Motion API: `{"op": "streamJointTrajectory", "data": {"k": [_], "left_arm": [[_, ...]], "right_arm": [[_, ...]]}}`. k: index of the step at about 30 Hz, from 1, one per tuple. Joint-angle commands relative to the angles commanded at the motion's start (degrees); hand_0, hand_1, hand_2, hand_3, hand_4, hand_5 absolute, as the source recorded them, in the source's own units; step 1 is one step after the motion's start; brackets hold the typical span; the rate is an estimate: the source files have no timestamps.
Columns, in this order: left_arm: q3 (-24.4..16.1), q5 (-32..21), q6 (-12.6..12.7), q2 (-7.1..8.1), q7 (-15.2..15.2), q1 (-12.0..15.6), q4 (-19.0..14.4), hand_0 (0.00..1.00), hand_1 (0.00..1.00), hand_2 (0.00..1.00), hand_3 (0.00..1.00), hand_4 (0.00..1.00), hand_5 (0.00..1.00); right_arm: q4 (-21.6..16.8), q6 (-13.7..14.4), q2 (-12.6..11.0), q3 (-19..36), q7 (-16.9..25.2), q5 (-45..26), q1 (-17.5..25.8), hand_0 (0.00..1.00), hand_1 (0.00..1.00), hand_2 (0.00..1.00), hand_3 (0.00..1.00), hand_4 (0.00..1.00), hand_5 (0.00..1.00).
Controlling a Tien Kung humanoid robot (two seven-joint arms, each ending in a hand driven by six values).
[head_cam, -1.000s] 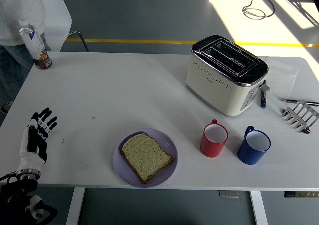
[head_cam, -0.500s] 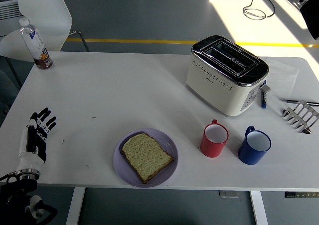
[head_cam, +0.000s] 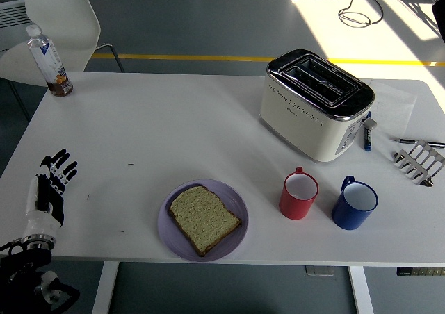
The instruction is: Push plate across desktop,pick up the break from the machine,place the break in the plate
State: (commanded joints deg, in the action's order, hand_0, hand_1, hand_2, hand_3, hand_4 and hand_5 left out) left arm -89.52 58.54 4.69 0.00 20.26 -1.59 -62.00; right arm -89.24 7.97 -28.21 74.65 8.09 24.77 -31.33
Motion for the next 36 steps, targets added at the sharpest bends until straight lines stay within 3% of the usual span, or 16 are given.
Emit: {"op": "streamJointTrajectory", "data": {"k": [20,36], "left_arm": [[1.4,-0.1,0.1,0.00,0.3,1.8,0.4,0.804,0.797,0.878,0.781,0.519,0.998],[1.3,-0.2,0.1,0.00,0.5,1.3,0.3,0.803,0.798,0.878,0.779,0.520,0.998]], "right_arm": [[0.7,0.6,1.4,0.8,0.1,0.0,1.8,0.848,0.798,0.852,0.861,0.512,0.733],[1.2,1.2,1.4,2.0,0.5,-0.7,1.5,0.848,0.797,0.852,0.860,0.508,0.732]]}}
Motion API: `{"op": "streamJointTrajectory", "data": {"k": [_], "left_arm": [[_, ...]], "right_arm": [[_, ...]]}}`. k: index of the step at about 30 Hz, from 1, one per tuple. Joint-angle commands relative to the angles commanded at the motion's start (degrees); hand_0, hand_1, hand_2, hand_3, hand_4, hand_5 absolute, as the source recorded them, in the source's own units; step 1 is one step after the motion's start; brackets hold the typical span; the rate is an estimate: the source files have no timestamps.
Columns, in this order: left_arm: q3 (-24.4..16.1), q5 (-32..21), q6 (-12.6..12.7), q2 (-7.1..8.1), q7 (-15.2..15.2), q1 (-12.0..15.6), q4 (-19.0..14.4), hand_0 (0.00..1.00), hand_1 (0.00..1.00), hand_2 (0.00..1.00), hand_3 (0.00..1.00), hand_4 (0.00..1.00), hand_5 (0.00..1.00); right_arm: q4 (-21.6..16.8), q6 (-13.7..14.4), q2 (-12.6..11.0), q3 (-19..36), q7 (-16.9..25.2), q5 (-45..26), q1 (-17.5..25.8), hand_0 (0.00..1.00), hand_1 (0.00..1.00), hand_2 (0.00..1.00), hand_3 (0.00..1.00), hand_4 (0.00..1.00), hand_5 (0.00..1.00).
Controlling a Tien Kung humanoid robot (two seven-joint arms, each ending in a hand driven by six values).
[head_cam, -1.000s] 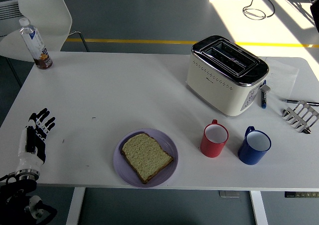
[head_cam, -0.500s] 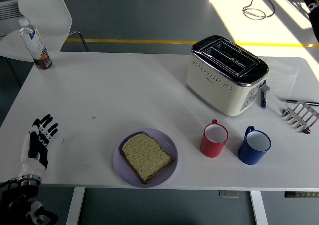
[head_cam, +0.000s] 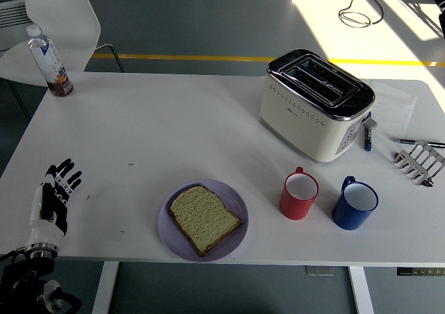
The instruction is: Push plate across desktop,pick up the break from the machine,place the break in the plate
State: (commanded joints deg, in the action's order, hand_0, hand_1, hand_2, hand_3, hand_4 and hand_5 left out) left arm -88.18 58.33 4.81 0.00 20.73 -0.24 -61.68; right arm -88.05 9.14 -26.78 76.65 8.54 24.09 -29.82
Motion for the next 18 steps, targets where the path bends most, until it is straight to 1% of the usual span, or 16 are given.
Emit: {"op": "streamJointTrajectory", "data": {"k": [18], "left_arm": [[-0.4,-0.1,0.0,0.00,0.1,-0.4,0.1,0.804,0.798,0.878,0.779,0.518,0.998]], "right_arm": [[0.1,0.0,1.0,0.9,0.0,-0.6,-0.4,0.850,0.798,0.847,0.854,0.504,0.737]]}}
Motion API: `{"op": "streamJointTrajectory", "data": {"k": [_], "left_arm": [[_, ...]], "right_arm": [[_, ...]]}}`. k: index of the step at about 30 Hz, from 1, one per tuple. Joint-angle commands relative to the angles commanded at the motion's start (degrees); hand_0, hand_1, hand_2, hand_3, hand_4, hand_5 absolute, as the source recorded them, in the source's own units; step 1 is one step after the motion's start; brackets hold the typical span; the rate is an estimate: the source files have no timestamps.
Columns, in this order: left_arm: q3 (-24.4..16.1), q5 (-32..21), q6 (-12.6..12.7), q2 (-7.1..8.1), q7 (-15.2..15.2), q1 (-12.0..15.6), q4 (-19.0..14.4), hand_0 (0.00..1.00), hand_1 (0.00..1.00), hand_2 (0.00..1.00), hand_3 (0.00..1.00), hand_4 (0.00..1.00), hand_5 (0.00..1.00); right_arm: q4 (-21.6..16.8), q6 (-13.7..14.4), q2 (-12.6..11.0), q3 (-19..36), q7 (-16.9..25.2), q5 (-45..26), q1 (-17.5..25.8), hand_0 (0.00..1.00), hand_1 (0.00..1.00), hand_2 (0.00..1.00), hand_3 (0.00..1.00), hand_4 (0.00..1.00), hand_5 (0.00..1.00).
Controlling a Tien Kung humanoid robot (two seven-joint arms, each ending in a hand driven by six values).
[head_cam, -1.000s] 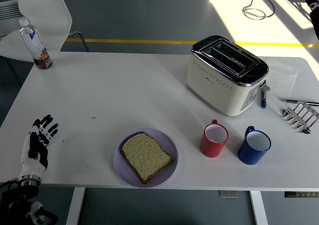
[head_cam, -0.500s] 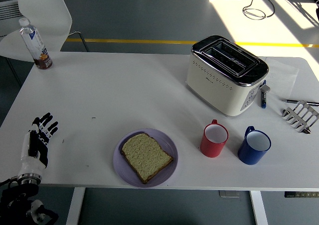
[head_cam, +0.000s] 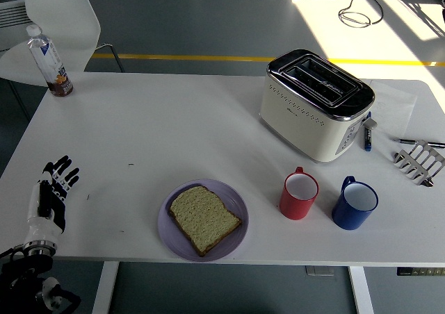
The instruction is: Push plate across desktop,pick up the break from the machine,place the break in the plate
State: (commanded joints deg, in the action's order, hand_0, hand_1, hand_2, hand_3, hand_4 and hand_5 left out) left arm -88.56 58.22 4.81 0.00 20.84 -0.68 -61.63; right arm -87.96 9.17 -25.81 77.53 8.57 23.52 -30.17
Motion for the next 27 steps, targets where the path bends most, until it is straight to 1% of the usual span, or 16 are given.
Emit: {"op": "streamJointTrajectory", "data": {"k": [1,6,7,14,18,19,23,27], "left_arm": [[0.1,0.0,0.0,0.00,0.0,0.0,0.0,0.804,0.798,0.878,0.778,0.517,0.998],[-0.2,-0.3,0.0,0.00,-0.1,-0.3,0.2,0.804,0.798,0.878,0.778,0.517,0.998],[-0.3,-0.2,0.0,0.00,0.0,-0.4,0.1,0.804,0.798,0.878,0.778,0.517,0.998],[-0.5,-0.2,0.0,0.00,0.0,-0.5,0.2,0.804,0.798,0.877,0.777,0.517,0.998],[-0.5,-0.2,0.0,0.00,0.1,-0.5,0.2,0.804,0.798,0.877,0.777,0.517,0.998],[-0.5,-0.2,0.0,0.00,0.1,-0.5,0.2,0.804,0.799,0.877,0.777,0.518,0.998],[-0.3,-0.2,-0.1,0.00,0.1,-0.4,0.3,0.804,0.799,0.877,0.777,0.518,0.998],[0.1,-0.2,-0.1,0.00,0.1,-0.2,0.3,0.804,0.799,0.877,0.776,0.517,0.998]], "right_arm": [[0.0,0.1,0.0,0.0,-0.1,-0.1,0.0,0.850,0.798,0.846,0.852,0.476,0.836],[0.1,0.5,0.2,0.3,-0.7,-0.3,0.0,0.850,0.798,0.846,0.852,0.476,0.836],[0.2,0.5,0.2,0.4,-0.8,-0.3,0.0,0.849,0.798,0.844,0.852,0.461,0.927],[0.1,0.8,-0.6,0.1,-1.0,-0.1,0.2,0.852,0.798,0.844,0.852,0.466,0.927],[0.1,0.8,-0.5,-0.1,-1.0,-0.1,0.1,0.852,0.798,0.844,0.852,0.466,0.927],[0.1,0.8,-0.5,-0.1,-1.0,-0.1,0.1,0.853,0.799,0.844,0.852,0.467,0.905],[0.1,0.7,-0.5,-0.5,-1.1,-0.2,0.2,0.853,0.799,0.844,0.852,0.467,0.905],[0.1,0.6,-0.9,-0.6,-1.2,-0.3,0.4,0.854,0.799,0.844,0.851,0.468,0.913]]}}
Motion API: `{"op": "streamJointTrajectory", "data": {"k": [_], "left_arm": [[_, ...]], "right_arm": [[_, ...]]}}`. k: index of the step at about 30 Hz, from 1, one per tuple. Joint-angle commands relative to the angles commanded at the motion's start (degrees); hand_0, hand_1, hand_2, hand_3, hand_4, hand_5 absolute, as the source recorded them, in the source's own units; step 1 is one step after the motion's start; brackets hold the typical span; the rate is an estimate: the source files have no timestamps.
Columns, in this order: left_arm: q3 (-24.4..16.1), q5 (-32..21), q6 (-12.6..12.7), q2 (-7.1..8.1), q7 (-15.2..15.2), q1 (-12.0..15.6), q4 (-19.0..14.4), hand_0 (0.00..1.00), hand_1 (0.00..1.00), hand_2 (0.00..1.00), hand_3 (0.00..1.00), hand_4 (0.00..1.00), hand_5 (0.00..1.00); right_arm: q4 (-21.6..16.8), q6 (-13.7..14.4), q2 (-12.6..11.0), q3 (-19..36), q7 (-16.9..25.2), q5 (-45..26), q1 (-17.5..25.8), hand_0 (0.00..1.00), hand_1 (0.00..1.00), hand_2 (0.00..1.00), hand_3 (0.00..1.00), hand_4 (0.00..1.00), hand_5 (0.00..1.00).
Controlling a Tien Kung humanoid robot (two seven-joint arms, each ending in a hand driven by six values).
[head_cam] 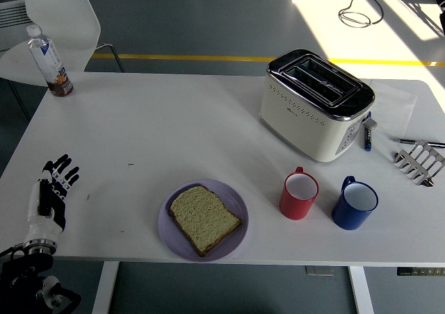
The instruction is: Push plate across desktop,pick up the break from the machine,place the break in the plate
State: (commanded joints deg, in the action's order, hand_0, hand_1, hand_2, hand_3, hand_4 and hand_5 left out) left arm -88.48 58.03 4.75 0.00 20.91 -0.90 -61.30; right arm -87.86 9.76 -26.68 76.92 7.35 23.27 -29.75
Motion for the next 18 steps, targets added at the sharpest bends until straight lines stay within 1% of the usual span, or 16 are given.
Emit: {"op": "streamJointTrajectory", "data": {"k": [3,4,6,9,10,11,14,18], "left_arm": [[0.3,0.0,0.0,0.00,0.0,0.3,0.0,0.804,0.799,0.877,0.776,0.517,0.998],[0.3,0.0,0.0,0.00,0.0,0.3,0.1,0.804,0.799,0.876,0.776,0.517,0.998],[0.4,0.0,0.0,0.00,0.0,0.3,0.0,0.804,0.799,0.876,0.776,0.517,0.998],[0.5,0.0,0.0,0.00,0.0,0.4,0.0,0.804,0.799,0.876,0.776,0.517,0.998],[0.5,0.0,0.0,0.00,0.0,0.5,0.0,0.804,0.799,0.876,0.775,0.518,0.998],[0.5,-0.1,0.0,0.00,0.0,0.5,0.0,0.804,0.799,0.876,0.775,0.518,0.998],[0.6,-0.1,0.0,0.00,0.0,0.6,0.0,0.804,0.799,0.876,0.775,0.518,0.998],[0.5,-0.1,0.0,0.00,0.1,0.7,0.0,0.804,0.800,0.875,0.775,0.519,0.998]], "right_arm": [[0.0,0.0,-0.3,0.1,-0.1,-0.2,0.2,0.854,0.799,0.844,0.851,0.468,0.913],[0.1,0.0,-0.4,0.1,-0.1,-0.2,0.3,0.854,0.799,0.842,0.848,0.450,0.947],[0.0,-0.1,-0.9,0.2,-0.2,-0.3,0.4,0.854,0.799,0.842,0.848,0.450,0.947],[-0.1,-0.3,-2.3,0.0,-0.4,-0.4,0.5,0.854,0.799,0.842,0.848,0.450,0.947],[-0.2,-0.4,-2.6,-0.1,-0.4,-0.5,0.5,0.853,0.799,0.842,0.848,0.450,0.970],[-0.2,-0.4,-2.7,-0.1,-0.4,-0.5,0.5,0.853,0.799,0.842,0.848,0.450,0.970],[-0.4,-0.7,-4.4,-0.6,-0.7,-0.7,0.7,0.853,0.799,0.842,0.848,0.450,0.970],[-0.5,-0.8,-5.0,-0.8,-0.8,-0.9,0.9,0.853,0.799,0.841,0.847,0.451,0.975]]}}
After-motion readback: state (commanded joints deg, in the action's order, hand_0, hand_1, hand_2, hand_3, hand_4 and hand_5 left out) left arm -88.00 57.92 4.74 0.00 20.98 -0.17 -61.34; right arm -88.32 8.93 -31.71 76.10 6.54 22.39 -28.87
